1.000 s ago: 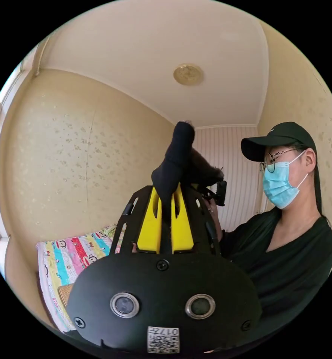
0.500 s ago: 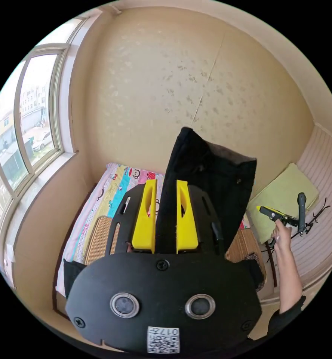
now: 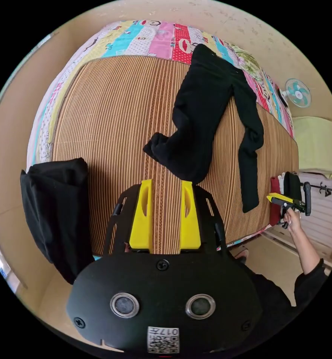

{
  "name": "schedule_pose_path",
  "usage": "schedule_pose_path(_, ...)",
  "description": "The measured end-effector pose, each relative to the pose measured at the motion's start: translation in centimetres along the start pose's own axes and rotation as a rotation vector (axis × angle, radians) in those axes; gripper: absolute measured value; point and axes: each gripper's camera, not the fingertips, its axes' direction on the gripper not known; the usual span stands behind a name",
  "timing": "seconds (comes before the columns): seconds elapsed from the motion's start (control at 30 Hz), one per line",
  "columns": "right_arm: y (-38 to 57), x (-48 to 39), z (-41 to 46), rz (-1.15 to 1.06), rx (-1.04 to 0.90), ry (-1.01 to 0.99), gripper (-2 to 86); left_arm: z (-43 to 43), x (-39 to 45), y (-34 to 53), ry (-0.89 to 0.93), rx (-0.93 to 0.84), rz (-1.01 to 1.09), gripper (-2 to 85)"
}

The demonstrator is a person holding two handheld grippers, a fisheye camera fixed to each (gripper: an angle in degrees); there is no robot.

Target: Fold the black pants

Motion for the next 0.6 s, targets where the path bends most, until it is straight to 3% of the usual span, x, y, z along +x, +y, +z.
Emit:
schedule_pose_path(0.13,-1.6,0.6,3.7,0.039,-0.049,-0.006,12.3,1.2,-2.8,-5.0,-0.129,0.037,0.152,14.3)
schedule_pose_path(0.2,0.7,-0.2,3.3,0.024,0.113,0.061,10.8,2.6,-3.5,-7.1,-0.128,-0.006,0.250,15.4)
schedule_pose_path(0.4,9.8,-2.2,3.8,-0.028,0.105,0.134,5.0,5.1,0.6,-7.6,-0.270,-0.030,0.617,8.4)
schedule_pose_path(0.5,12.1,-1.0,1.7,0.044,0.124,0.068,3.8,2.4,0.0,-6.1,0.083,-0.057,0.556,6.5)
schedule_pose_path(0.57,12.4,0.2,0.1,0.110,0.120,0.013,3.5,-0.8,-4.9,-5.4,0.672,-0.067,0.290,6.2)
schedule_pose_path(0.6,12.6,0.9,-0.7,0.145,0.116,-0.026,3.5,-1.2,-6.3,-5.0,0.772,-0.061,0.222,6.1)
